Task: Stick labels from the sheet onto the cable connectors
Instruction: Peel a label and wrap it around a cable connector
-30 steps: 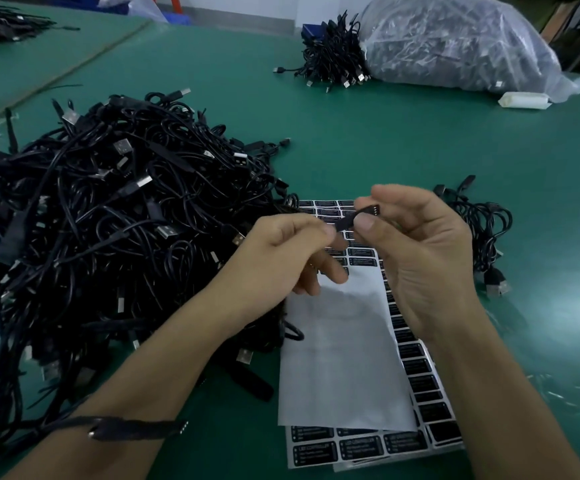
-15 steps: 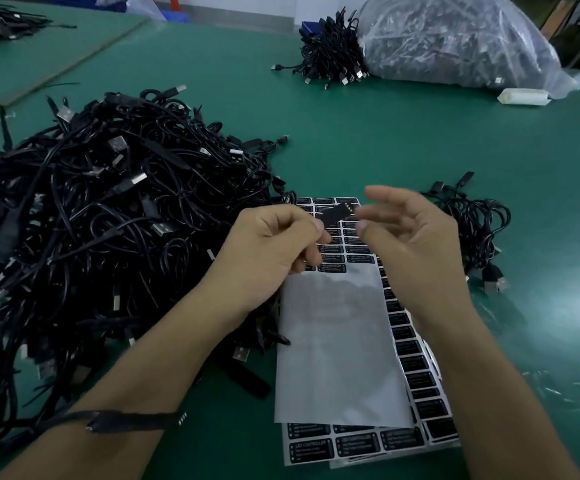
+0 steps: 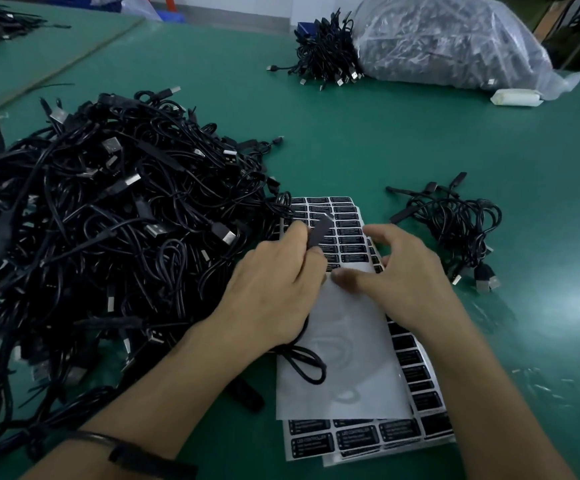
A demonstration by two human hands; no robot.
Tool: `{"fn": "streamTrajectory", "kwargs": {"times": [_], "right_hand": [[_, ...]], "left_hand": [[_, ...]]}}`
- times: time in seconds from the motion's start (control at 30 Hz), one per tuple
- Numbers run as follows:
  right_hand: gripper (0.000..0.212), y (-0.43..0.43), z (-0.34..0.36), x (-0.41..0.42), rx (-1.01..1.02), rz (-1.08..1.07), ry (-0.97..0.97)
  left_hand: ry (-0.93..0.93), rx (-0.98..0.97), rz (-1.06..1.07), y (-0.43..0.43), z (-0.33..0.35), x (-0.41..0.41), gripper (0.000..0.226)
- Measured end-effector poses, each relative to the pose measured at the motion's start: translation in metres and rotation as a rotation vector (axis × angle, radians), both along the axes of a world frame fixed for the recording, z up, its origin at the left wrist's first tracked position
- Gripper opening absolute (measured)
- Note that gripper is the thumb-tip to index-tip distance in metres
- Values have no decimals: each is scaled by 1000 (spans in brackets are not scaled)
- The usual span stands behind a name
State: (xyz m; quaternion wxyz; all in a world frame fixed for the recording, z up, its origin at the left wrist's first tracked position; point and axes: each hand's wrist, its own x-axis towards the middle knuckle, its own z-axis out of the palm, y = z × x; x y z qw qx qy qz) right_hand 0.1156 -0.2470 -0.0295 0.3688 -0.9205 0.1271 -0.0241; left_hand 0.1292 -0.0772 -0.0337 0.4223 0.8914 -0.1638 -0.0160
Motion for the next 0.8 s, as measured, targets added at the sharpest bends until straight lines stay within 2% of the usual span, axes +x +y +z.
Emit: {"fn": "streamTrajectory", "kwargs": {"times": [0.2,0.3,0.5,0.7,0.8], "right_hand": [[63,-8,-4,1,71,-61,-98],[60,-7,-8,2,45,-67,-144],[64,-14,-10,0,0,-128,-47],[70,-17,-7,2,145,-180,17],[79,-14,-7,1,11,-156,52]], "left_hand": [[-54,-166,-13,2,-5,1,33],[-65,-97,-31,2,-8,3,41],[-104,208,-111,2,-11,6,58],[-80,287,-154,2,-9,5,63],[-60,280,-150,2,-7,4,65]]}}
